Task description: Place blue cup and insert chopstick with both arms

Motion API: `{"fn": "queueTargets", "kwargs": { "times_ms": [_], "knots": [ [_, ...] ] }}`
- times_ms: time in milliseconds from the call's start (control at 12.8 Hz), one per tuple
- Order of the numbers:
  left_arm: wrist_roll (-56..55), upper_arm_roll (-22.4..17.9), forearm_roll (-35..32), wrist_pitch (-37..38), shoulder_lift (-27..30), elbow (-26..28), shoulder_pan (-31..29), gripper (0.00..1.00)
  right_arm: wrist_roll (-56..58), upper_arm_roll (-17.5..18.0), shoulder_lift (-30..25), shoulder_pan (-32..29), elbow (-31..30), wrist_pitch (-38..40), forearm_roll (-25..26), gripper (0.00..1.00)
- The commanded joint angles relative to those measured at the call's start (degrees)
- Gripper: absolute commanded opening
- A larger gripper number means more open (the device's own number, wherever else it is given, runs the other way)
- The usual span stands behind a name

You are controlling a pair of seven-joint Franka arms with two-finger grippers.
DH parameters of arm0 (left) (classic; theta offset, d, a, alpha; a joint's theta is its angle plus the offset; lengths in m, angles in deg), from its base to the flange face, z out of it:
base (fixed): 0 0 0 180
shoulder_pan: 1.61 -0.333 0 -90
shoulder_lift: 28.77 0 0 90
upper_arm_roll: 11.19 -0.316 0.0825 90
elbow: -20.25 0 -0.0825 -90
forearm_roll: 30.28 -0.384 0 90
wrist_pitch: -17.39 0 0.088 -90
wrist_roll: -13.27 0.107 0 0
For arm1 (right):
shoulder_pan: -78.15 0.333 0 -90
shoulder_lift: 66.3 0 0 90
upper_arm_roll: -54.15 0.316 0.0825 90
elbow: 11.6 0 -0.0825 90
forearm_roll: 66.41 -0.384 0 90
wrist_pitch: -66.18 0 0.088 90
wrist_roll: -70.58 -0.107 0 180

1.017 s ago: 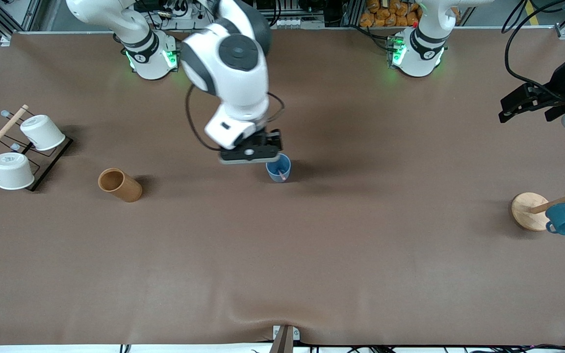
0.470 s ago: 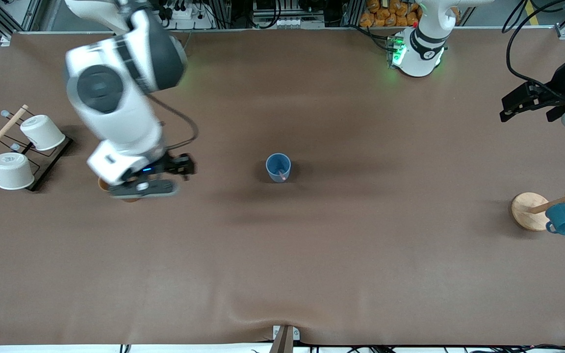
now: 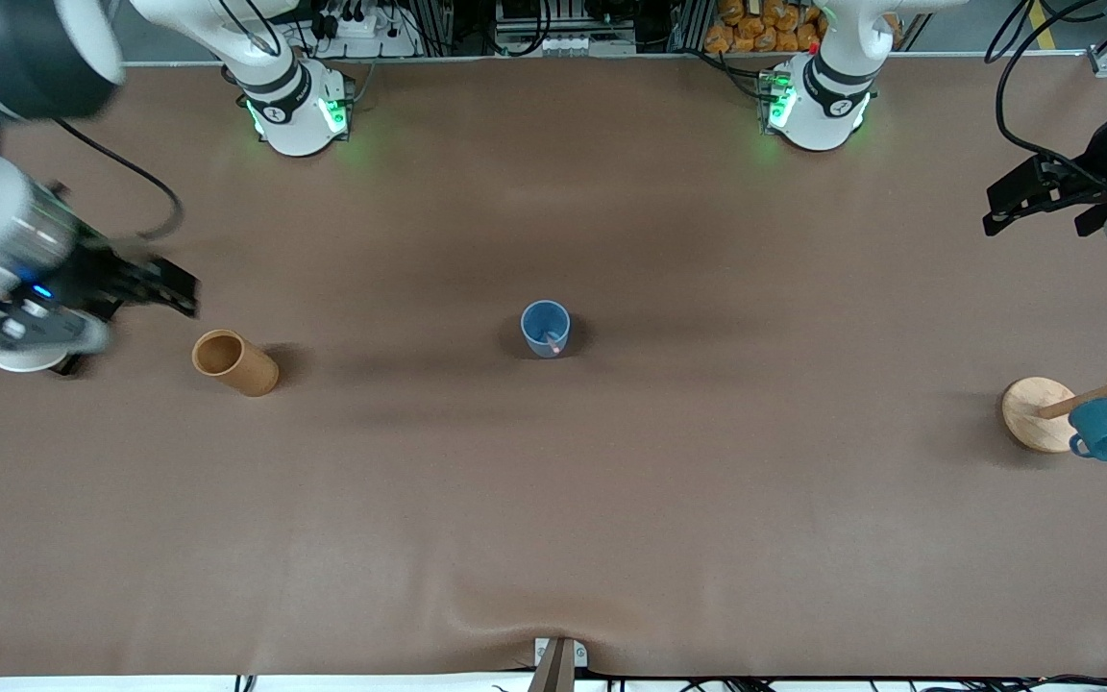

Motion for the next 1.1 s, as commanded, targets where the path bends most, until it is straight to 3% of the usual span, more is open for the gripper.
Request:
{"fn": "queueTargets", "kwargs": {
  "times_ms": [0, 313, 1017],
  "knots": [
    [0.87, 0.00, -0.03, 0.24, 1.04, 0.52, -0.24, 1.00, 4.78, -0.16, -5.69, -2.85, -5.18, 3.01, -0.79, 1.00],
    [1.13, 0.00, -0.03, 0.33, 1.04, 0.52, -0.24, 1.00, 4.00, -0.87, -4.99, -2.68, 1.49, 10.04, -0.53, 1.00],
    [2.98, -0.53, 1.82, 1.47, 0.52, -0.89, -2.52, 1.00, 0.48, -0.79, -4.90, -4.42, 1.16, 9.88, -1.14, 1.00]
  ]
}}
